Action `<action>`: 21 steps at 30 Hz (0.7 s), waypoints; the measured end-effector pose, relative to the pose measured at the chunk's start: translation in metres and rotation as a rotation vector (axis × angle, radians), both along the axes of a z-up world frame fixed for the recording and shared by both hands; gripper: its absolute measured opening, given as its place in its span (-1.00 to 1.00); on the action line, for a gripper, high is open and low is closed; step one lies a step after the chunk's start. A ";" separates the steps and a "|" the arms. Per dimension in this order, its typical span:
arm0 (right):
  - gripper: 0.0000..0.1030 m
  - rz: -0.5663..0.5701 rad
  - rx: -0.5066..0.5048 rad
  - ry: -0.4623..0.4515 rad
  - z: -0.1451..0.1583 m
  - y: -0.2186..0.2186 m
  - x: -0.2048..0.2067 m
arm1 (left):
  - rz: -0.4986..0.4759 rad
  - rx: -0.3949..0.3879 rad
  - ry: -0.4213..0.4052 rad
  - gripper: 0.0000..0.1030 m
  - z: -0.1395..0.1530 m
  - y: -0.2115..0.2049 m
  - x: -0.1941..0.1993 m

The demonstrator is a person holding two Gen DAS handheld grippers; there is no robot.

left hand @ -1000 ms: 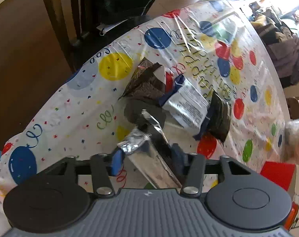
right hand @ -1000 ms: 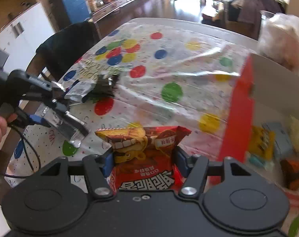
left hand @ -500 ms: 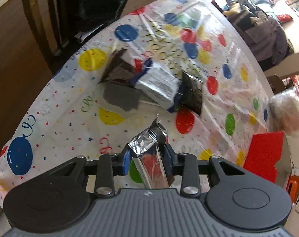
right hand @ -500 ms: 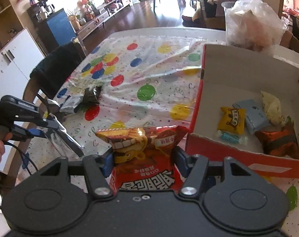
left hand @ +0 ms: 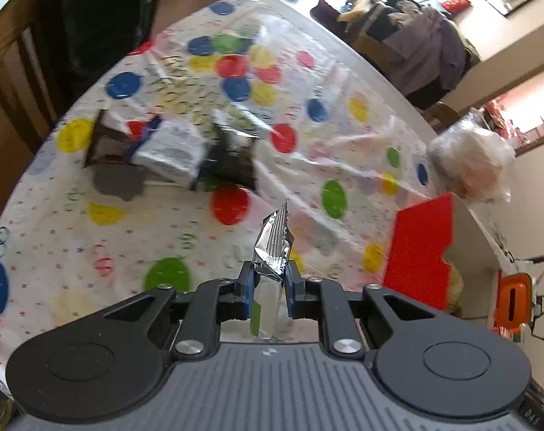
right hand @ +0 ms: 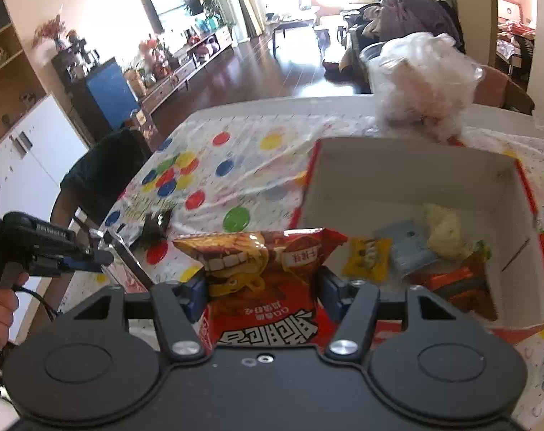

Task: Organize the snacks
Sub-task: 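Carry the red chip bag with the right gripper while the left carries the silver packet into the box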

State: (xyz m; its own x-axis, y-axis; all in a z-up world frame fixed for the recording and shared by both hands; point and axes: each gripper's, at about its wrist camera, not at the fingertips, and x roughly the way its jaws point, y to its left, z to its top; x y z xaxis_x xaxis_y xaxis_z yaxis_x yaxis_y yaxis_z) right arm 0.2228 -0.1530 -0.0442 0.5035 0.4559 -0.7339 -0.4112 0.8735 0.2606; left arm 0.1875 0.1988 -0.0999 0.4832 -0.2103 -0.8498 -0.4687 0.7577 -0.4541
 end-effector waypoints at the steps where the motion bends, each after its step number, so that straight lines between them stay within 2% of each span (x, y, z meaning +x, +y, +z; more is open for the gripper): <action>1: 0.18 -0.007 0.000 -0.008 0.002 -0.007 0.002 | -0.009 0.004 -0.004 -0.68 0.003 -0.006 0.002; 7: 0.18 -0.055 -0.051 -0.050 0.006 -0.047 0.022 | -0.075 0.025 -0.051 -0.68 0.034 -0.045 0.018; 13: 0.18 -0.107 -0.090 -0.061 0.000 -0.087 0.040 | -0.199 0.058 -0.138 -0.68 0.071 -0.093 0.040; 21: 0.18 -0.131 -0.125 -0.062 -0.010 -0.115 0.062 | -0.336 0.095 -0.217 -0.68 0.101 -0.163 0.072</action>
State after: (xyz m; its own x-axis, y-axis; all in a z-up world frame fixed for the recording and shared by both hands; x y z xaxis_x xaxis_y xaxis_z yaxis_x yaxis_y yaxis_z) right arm 0.2850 -0.2685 -0.0546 0.5982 0.2910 -0.7466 -0.3040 0.9445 0.1245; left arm 0.2600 0.0360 0.0012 0.5712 -0.3126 -0.7590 -0.0890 0.8956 -0.4358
